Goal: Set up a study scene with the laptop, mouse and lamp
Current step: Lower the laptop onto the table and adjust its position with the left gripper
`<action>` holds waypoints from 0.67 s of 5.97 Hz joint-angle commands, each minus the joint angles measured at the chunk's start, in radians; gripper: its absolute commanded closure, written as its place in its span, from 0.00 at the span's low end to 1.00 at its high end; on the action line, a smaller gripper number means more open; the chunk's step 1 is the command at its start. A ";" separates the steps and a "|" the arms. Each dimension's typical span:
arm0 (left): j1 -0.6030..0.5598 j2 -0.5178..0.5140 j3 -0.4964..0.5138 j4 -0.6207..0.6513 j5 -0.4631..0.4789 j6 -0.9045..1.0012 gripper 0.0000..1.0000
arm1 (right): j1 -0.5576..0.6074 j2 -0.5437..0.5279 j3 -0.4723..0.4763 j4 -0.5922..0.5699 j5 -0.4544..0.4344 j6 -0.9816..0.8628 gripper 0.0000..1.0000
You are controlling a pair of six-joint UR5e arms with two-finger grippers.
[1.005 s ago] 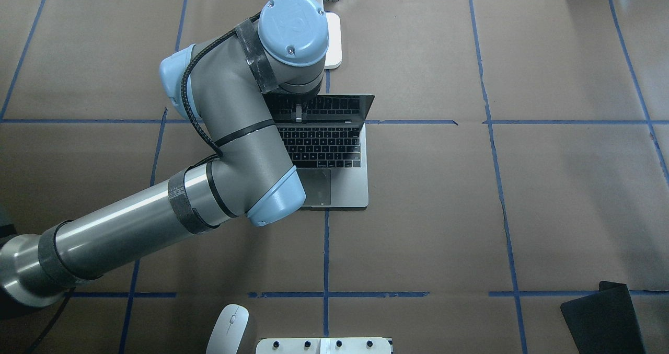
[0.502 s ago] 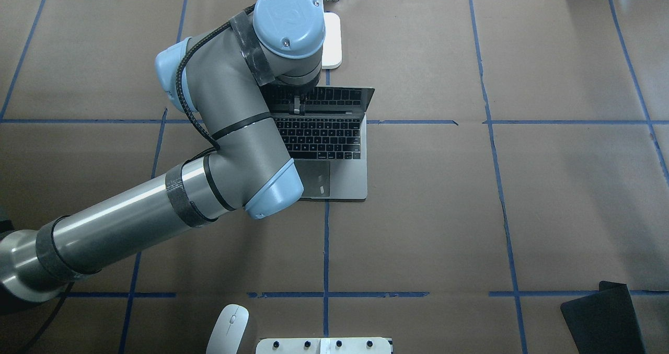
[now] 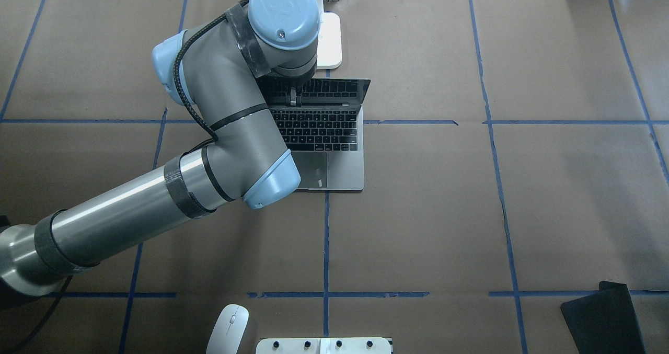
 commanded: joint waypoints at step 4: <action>-0.016 -0.003 0.002 -0.027 -0.012 0.067 0.00 | 0.000 -0.001 -0.001 0.000 0.000 0.000 0.00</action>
